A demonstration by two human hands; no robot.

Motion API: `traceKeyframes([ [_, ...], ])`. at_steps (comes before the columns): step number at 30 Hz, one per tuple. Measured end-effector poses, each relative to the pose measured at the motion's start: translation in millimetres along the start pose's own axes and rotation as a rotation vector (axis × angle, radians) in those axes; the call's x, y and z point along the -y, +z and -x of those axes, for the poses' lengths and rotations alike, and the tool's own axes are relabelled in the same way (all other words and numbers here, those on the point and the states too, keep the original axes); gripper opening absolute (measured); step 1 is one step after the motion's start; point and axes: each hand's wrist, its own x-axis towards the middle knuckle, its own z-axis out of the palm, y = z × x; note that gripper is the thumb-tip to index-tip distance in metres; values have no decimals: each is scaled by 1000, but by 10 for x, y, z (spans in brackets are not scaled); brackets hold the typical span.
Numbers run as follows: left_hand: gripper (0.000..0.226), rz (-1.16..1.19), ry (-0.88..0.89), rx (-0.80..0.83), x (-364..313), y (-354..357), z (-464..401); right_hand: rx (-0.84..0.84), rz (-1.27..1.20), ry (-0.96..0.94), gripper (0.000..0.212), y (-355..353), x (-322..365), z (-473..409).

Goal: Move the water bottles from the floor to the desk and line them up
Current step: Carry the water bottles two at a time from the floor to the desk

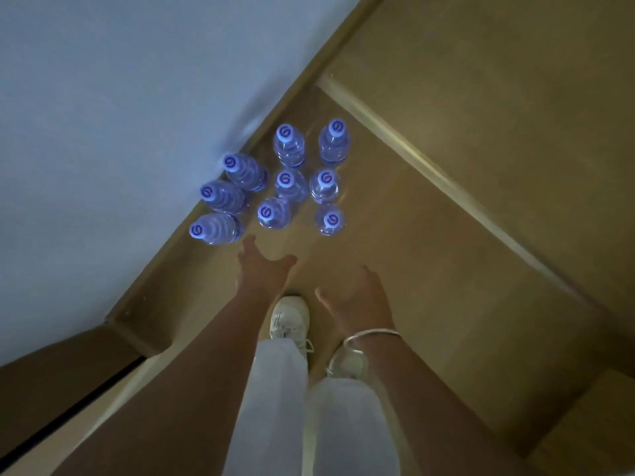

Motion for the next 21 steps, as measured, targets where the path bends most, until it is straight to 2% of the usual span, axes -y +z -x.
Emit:
traceKeyframes([
  [2, 90, -21, 91, -33, 115, 220, -438, -5, -15, -1, 50, 65, -62, -578],
  [4, 93, 2, 103, -45, 262, 357, -841, -33, -69, 2, 64, 171, -129, -1125],
  [7, 93, 47, 31, 5, 383, 448, -1303, -88, -130, 23, 83, 373, -257, -1724],
  [10, 82, 50, 101, 10, 350, 486, -1549, -104, -173, -72, 99, 551, -369, -2084],
  [12, 76, 29, 131, -8, 313, 487, -1599, -134, -152, -120, 94, 657, -474, -2237],
  [16, 73, -26, 188, -32, 327, 427, -1566, -162, -72, -154, 59, 597, -374, -2093],
  [21, 67, -123, 336, 1, 402, 215, -1267, -169, -76, -210, 62, 521, -282, -1759],
])
